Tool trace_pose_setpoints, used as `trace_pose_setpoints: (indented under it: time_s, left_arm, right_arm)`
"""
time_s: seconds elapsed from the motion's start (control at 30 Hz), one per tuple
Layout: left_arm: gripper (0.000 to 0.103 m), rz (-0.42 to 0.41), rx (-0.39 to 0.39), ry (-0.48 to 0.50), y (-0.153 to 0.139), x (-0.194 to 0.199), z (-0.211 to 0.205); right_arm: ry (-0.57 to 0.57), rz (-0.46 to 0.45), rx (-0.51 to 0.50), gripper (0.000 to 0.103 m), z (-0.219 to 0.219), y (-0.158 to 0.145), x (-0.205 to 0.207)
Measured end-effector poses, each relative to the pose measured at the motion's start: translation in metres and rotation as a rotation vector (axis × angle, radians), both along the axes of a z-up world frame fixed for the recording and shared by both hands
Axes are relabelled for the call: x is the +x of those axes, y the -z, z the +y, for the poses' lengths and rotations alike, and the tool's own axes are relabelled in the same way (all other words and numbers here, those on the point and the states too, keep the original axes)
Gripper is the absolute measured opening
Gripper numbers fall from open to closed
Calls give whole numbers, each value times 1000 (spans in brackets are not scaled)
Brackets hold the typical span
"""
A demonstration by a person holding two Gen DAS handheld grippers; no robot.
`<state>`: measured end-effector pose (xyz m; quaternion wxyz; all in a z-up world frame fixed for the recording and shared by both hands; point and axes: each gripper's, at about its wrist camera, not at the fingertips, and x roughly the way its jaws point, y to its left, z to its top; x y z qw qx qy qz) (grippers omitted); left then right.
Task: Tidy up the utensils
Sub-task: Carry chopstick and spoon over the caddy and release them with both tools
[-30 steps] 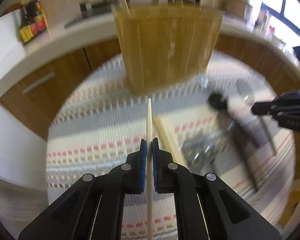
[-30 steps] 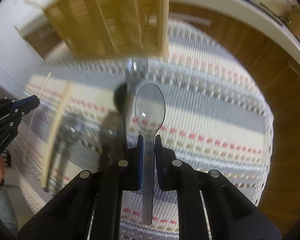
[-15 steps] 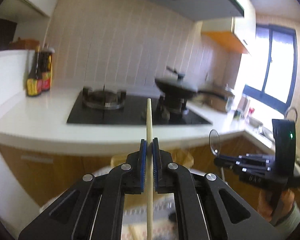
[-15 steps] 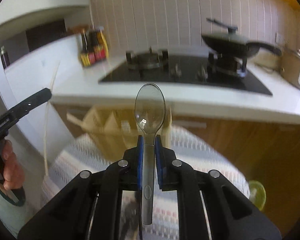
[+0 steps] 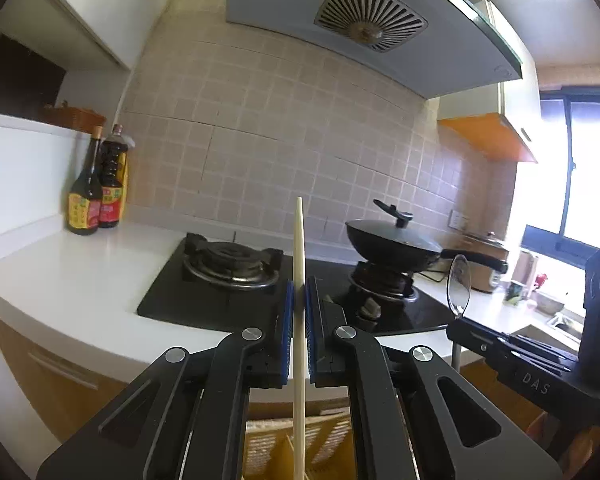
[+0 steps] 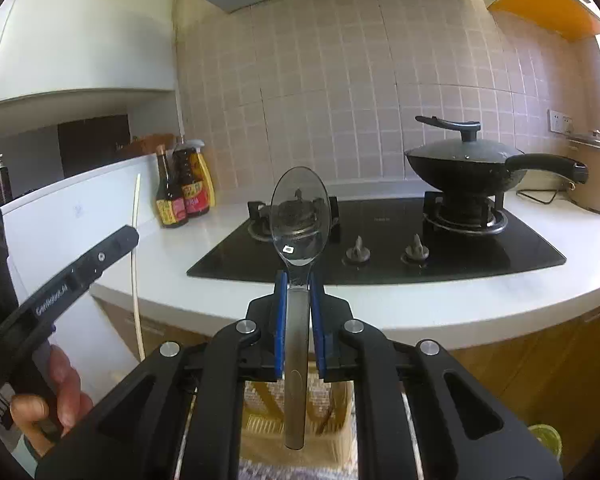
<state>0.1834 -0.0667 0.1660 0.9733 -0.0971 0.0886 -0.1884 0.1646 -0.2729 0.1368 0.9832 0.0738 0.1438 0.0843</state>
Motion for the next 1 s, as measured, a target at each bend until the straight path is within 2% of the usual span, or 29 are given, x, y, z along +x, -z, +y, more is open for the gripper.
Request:
trace_pose_setpoints:
  time_s: [0.23,0.53,0.57,0.6,0.67,0.73,0.8,0.83,1.0]
  left_arm:
    - [4,-29,12,-61,21,9,-1]
    - [5,-27,30,-57,37,5,1]
    - [8,-26,32,-52,38,3,2]
    - [15,-19,33,-42,38,1,4]
    - [22,-7,29,-32,38,-4,7]
    - [25,1,29,-18,36,-10,11]
    - [37,5,26,-9,34,-19,14]
    - [39,7,25,-5,32,-24,17]
    - [39,32,14,29,24,-49,27]
  right_arm:
    - [30,-34,-7,10,3,18,13]
    - [52,-26,-9,11,-1,37,12]
    - [42,-13,-8,12,-1,39,10]
    - [31,-3,-6,18,-1,40,8]
    - [36,-3,-9,33,-1,41,0]
    - [32,4,-10,41,-1,41,-9]
    - [27,17,-2,41,-2,40,-20]
    - [27,22,-4,41,-2,40,-25]
    - [44,84,-58,41,6,37,-51]
